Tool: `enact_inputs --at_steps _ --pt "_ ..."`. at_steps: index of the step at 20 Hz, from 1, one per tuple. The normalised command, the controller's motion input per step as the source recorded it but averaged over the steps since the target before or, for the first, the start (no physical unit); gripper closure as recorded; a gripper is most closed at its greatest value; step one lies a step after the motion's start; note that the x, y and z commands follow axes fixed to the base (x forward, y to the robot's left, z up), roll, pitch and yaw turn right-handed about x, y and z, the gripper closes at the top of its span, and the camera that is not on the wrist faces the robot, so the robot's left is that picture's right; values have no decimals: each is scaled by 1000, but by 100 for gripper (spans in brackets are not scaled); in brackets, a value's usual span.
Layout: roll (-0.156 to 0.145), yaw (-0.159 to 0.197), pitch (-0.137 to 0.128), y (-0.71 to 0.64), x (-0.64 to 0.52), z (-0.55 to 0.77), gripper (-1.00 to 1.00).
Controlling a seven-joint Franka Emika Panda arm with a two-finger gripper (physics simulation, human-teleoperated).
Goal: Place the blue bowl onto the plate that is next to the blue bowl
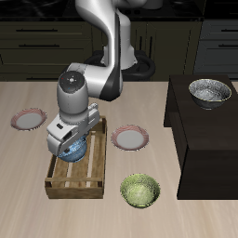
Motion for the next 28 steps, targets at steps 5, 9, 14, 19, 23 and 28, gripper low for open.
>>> enact_inputs --at_steps 5,9,14,19,23,28 --pt "29 -37 9 70 51 -76 100" --pt "44 -5 -12 242 81 -29 100" --pt "50 -17 -29 216 40 127 100" --pt "20 -15 -25 127 74 149 100" --pt "0 -12 -22 71 -38 128 100" --pt "-48 -67 -35 -95 -142 216 100"
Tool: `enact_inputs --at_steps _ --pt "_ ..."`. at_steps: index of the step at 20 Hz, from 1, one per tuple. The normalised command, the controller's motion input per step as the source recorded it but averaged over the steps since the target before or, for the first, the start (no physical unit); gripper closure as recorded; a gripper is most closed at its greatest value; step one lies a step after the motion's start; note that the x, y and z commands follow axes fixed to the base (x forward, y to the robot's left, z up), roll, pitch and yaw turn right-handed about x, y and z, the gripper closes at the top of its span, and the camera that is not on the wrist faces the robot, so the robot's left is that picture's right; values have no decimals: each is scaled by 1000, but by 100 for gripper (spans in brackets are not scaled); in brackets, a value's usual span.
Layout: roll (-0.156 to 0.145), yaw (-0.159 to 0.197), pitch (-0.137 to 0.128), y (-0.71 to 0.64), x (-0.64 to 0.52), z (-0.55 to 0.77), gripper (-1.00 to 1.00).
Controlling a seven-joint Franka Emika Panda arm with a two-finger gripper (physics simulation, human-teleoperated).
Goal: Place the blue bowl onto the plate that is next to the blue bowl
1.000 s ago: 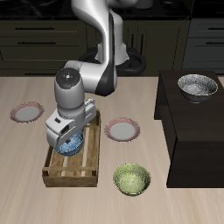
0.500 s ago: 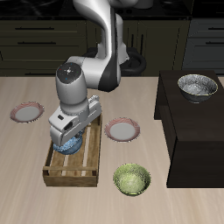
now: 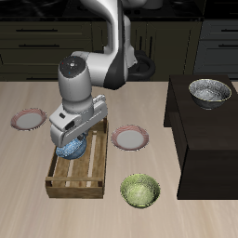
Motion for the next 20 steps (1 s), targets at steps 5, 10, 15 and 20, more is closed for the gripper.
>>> enact_inputs --at_steps 5,10,15,20 --pt "-38 -103 -46 -157 -280 300 100" --pt "-7 -95 -33 -118 -438 342 100" --pt "-53 -209 0 -332 -314 340 100" --pt "-59 -171 -22 -409 -251 223 100"
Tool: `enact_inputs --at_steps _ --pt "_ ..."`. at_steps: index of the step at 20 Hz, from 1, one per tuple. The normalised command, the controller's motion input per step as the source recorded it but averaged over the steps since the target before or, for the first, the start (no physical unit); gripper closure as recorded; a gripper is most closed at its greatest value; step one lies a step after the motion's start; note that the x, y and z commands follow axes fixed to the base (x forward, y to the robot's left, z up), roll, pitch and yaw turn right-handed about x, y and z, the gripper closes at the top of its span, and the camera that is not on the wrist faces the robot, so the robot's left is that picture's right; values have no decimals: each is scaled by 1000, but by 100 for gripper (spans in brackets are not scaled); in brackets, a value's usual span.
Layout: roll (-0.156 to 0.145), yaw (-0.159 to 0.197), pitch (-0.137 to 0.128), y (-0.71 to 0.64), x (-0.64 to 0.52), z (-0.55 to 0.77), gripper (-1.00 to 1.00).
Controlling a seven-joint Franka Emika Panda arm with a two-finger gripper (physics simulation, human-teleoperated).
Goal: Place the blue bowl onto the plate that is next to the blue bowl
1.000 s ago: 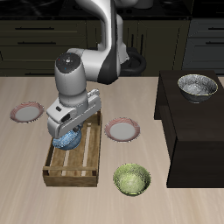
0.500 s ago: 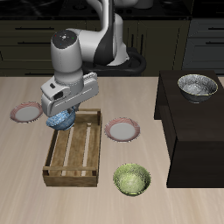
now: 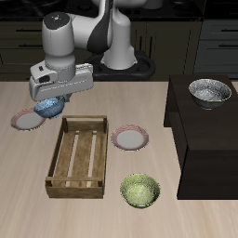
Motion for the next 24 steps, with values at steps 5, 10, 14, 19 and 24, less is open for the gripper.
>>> enact_inputs --at_steps 5,10,14,19,24 --pt "-51 -161 -13 -356 -226 111 100" --pt "-25 -100 -23 -223 -261 94 100" --pt "-26 -97 -17 -227 -282 74 100" --pt "28 -86 -26 -11 -326 27 100" --pt "10 -63 -38 3 -353 24 100"
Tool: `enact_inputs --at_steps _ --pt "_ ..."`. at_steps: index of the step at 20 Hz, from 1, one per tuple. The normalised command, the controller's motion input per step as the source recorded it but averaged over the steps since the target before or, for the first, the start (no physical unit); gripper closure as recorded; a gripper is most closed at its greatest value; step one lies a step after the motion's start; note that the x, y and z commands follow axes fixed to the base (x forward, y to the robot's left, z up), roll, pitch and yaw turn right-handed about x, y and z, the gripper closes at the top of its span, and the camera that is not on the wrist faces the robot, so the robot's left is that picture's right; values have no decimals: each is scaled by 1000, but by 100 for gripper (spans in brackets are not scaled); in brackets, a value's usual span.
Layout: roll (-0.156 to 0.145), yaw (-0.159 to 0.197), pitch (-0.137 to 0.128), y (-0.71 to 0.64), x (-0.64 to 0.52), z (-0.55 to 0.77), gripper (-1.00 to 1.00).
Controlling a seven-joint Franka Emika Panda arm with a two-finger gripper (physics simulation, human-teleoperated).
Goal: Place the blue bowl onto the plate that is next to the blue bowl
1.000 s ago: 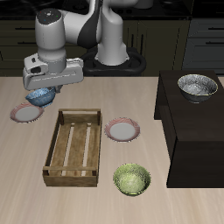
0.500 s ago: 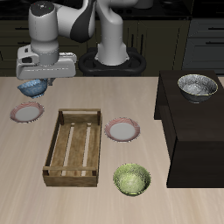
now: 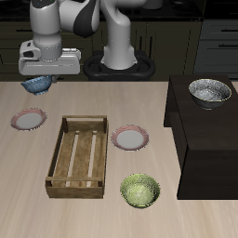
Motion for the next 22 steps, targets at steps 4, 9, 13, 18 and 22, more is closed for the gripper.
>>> enact_inputs --at_steps 4,9,13,18,22 --pt "7 -49 -80 -47 -484 54 100" --pt "-4 -36 -44 -106 -401 -56 100" --pt "-29 23 -67 -207 -377 -40 100" --pt "-71 -11 -41 -421 -97 127 100" --pt "-38 -23 -8 -257 17 52 100"
